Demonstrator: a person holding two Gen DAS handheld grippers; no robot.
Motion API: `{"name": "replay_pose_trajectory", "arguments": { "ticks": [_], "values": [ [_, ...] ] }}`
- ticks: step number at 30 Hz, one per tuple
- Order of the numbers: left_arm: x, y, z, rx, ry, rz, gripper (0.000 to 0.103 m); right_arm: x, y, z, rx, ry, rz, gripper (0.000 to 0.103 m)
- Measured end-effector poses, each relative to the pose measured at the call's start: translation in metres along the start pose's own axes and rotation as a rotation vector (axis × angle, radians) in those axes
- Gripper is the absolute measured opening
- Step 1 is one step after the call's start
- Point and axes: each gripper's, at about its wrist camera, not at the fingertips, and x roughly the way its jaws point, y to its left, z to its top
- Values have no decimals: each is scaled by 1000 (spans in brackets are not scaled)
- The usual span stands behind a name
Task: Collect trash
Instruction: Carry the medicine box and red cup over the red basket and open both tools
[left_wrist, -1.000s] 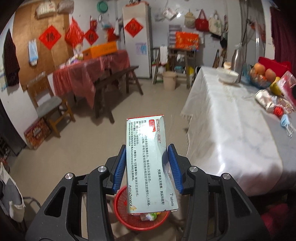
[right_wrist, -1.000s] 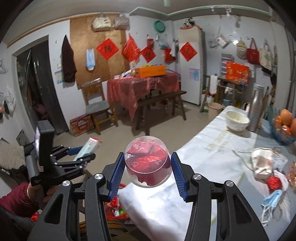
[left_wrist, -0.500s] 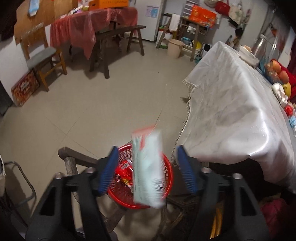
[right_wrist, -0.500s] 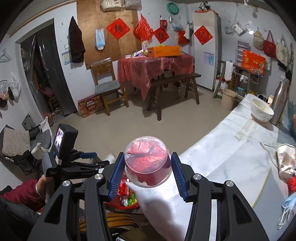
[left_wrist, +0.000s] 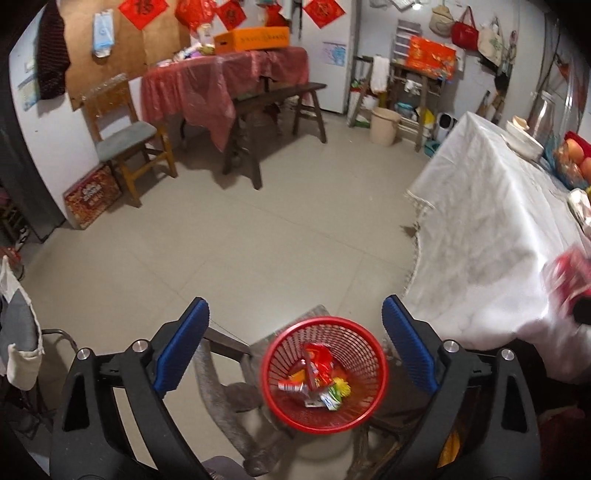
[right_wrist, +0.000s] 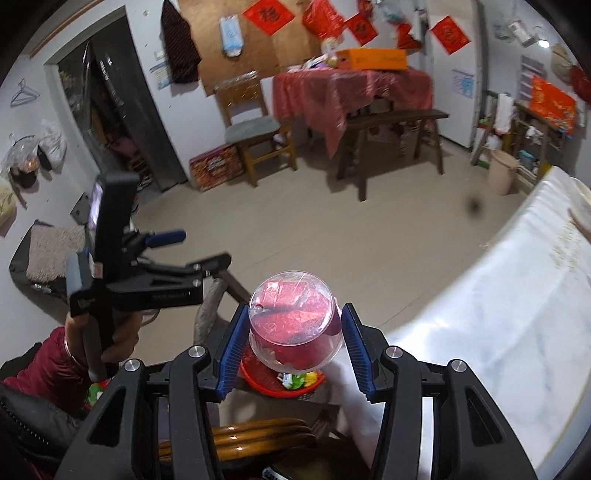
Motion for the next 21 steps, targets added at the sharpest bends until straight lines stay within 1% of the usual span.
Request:
{"name": "replay_pose_trajectory", "arguments": {
  "ticks": [5,8,11,14,21],
  "values": [
    [-9,16,6,-30,-30,40,93,30,19,12,-38,44,51,51],
    [-14,24,7,-48,-40,48,93,38,23,19,-22,43,76,57],
    [-17,28,9,-55,-47,45,93,35,23,20,-19,29,83,57],
    [-18,28,8,-57,-48,42,93,28,22,19,-18,16,73,57],
    [-22,19,10,-32,-52,31,93,10,10,10,2,-9,53,58]
  ]
}}
